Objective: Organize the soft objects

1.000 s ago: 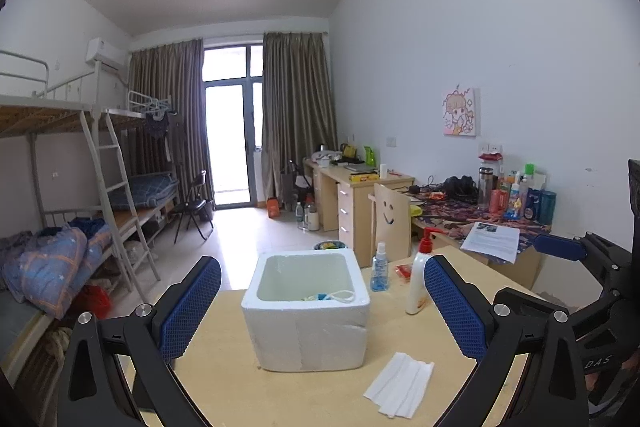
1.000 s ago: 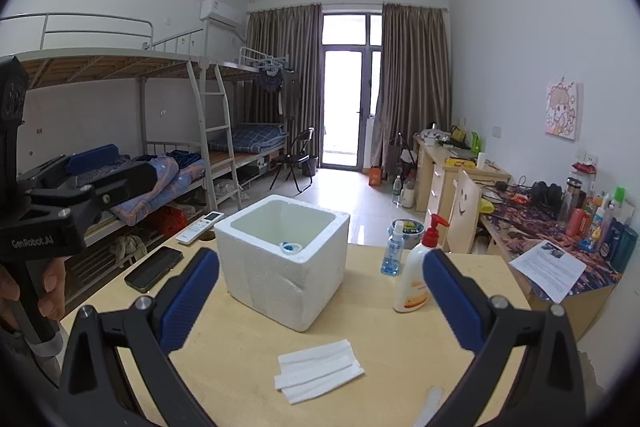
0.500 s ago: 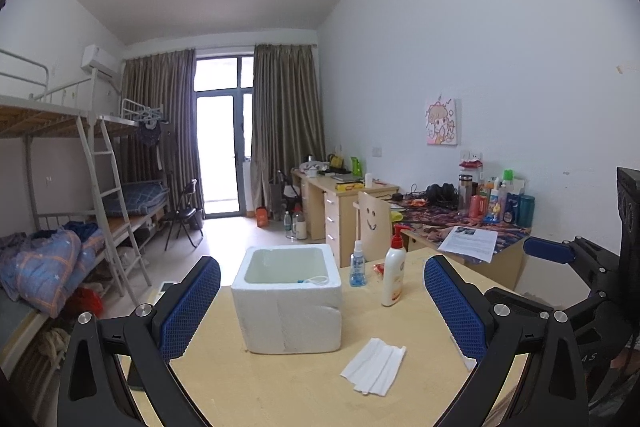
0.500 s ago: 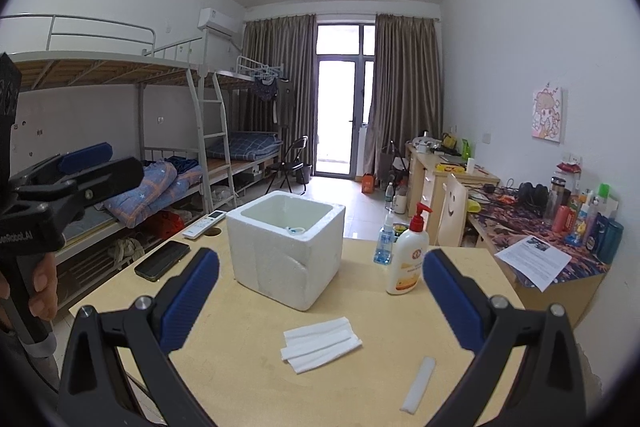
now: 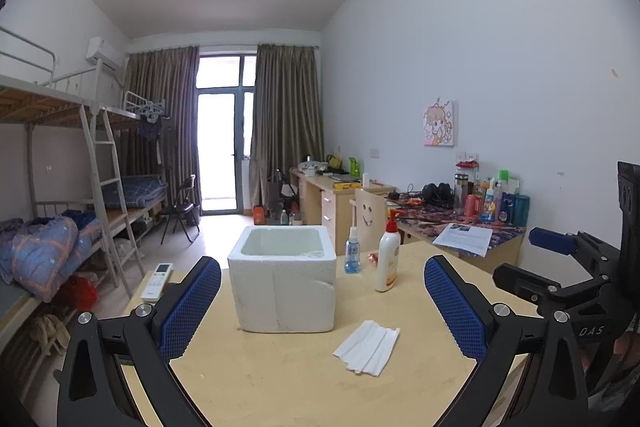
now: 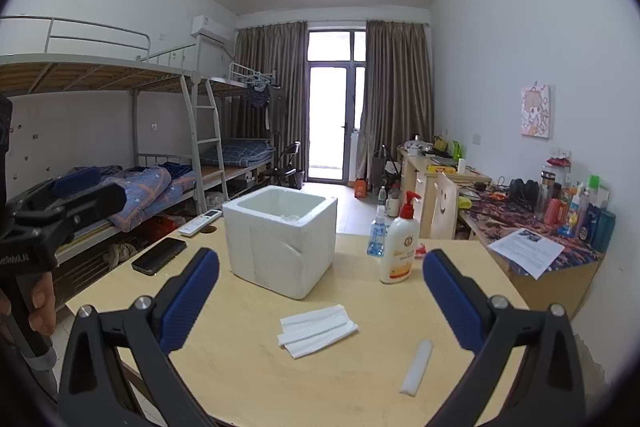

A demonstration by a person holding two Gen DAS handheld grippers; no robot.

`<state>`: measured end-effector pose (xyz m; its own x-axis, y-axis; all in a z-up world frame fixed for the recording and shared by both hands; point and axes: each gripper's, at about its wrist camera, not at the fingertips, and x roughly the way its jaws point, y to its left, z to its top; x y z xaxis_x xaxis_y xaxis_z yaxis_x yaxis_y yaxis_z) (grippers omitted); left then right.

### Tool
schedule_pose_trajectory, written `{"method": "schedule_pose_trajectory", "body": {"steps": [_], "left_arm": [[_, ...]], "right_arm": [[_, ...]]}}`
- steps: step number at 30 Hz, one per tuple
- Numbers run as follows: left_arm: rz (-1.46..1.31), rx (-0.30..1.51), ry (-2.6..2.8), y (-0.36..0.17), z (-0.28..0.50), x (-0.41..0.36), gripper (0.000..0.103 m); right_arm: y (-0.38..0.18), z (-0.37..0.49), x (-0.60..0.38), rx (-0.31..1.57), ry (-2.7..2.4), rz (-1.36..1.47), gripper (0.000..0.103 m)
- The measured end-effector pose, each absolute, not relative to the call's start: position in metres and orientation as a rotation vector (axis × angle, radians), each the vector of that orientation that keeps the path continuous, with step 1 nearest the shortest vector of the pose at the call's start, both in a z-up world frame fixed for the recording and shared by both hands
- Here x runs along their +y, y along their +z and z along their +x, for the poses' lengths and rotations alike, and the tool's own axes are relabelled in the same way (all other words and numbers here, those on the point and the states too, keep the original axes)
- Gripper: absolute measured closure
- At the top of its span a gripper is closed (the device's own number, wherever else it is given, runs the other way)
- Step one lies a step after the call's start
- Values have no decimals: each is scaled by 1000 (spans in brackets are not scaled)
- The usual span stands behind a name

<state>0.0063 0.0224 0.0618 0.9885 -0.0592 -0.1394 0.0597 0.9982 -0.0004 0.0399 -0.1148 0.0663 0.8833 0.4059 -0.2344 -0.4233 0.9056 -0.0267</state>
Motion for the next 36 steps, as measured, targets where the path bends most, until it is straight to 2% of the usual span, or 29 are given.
{"method": "schedule_pose_trajectory", "body": {"steps": [21,36], "left_arm": [[-8,115,-42,3,0,23,1],[16,229,-110,-20,34,13,1]], "right_arm": [[5,32,-130,227,311,-18,0],[-14,53,-142,312,251,-19,0]]}}
